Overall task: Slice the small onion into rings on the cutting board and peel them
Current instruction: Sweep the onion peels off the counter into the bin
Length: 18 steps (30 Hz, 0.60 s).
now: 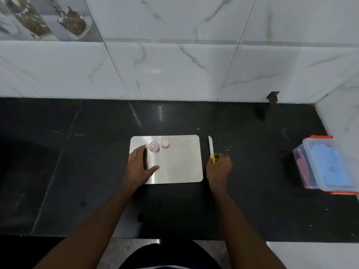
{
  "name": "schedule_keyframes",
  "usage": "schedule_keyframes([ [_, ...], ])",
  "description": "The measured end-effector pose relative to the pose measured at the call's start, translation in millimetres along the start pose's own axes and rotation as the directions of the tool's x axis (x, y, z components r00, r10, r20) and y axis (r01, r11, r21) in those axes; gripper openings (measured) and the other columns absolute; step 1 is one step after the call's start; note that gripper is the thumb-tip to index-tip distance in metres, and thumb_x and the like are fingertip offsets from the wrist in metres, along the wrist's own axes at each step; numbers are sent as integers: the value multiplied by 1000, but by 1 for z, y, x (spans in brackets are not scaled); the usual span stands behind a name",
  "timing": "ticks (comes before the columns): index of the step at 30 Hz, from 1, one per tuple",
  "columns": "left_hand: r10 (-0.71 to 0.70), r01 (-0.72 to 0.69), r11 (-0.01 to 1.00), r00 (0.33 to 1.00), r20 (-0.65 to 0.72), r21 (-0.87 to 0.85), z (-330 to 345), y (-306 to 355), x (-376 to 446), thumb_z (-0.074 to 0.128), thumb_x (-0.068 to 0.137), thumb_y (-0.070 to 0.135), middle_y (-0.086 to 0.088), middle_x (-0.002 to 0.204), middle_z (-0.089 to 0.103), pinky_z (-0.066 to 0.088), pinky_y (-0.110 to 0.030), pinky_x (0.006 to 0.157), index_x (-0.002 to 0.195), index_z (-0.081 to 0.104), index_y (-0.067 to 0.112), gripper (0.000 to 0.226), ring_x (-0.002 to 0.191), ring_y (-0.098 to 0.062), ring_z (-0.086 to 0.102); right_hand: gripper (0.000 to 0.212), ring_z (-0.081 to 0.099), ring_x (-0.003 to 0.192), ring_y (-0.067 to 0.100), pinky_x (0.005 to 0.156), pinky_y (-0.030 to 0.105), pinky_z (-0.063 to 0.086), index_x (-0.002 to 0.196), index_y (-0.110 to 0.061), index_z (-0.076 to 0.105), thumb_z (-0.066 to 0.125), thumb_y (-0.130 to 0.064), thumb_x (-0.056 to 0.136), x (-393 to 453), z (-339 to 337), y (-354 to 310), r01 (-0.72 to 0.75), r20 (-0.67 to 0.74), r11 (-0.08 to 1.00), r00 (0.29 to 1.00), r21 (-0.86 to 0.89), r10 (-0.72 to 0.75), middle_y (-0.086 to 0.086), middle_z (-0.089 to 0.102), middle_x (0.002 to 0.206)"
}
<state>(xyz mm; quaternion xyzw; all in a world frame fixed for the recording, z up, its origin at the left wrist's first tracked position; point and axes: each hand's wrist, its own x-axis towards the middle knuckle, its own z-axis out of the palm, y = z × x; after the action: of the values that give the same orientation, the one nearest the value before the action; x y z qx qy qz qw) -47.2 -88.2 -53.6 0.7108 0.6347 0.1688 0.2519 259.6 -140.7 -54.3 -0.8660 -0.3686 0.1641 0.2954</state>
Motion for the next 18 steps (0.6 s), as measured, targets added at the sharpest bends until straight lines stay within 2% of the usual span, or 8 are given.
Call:
schedule_keyframes([
  [4,-51,50,998,999,-7,-22,-6,8,4,94,77,46,-3,149,57,46,-43,115,150,51,16,90,137,-26,51,26,59,103,30,90,38,50,108,-6,71,76,-22,87,10,-3,2,58,-9,998,998,-19,-59,12,60,109],
  [6,-83,79,994,995,-47,-76,-7,11,8,91,83,43,-3,142,60,49,-38,109,146,55,15,78,130,-26,57,35,56,110,25,98,36,48,117,-10,69,75,-27,87,8,7,-19,160,12,985,987,58,-161,8,57,117],
  [7,-95,89,991,994,-60,-99,-9,13,10,90,84,42,-3,142,60,50,-36,107,146,57,15,75,128,-25,60,39,57,112,23,100,34,48,122,-13,68,73,-30,88,5,14,-35,226,80,969,969,103,-235,5,57,119],
  [10,-101,94,987,994,-52,-127,-15,18,22,92,82,42,-3,142,62,55,-36,104,148,57,17,78,120,-20,67,52,60,119,21,108,31,47,136,-15,64,75,-33,88,1,44,-82,435,326,886,824,161,-464,4,60,130],
  [12,-70,68,993,998,-10,-100,-18,22,30,92,81,42,-3,140,64,55,-34,101,148,57,16,80,118,-19,68,60,53,129,22,112,32,42,143,-17,58,77,-28,88,-4,61,-106,512,436,846,733,149,-522,4,56,139],
  [15,-32,32,998,999,13,-51,-19,24,39,87,83,49,6,130,67,57,-37,94,139,62,24,66,113,-18,68,60,54,125,31,107,40,47,144,-16,57,76,-22,87,-4,80,-122,636,502,770,647,61,-574,8,53,139],
  [18,-38,38,997,999,-5,-61,-18,21,42,79,85,55,18,117,67,59,-39,86,123,64,37,44,102,-10,67,38,59,111,32,93,39,53,127,-13,66,71,-13,90,-3,86,-123,630,487,776,672,20,-558,10,56,127],
])
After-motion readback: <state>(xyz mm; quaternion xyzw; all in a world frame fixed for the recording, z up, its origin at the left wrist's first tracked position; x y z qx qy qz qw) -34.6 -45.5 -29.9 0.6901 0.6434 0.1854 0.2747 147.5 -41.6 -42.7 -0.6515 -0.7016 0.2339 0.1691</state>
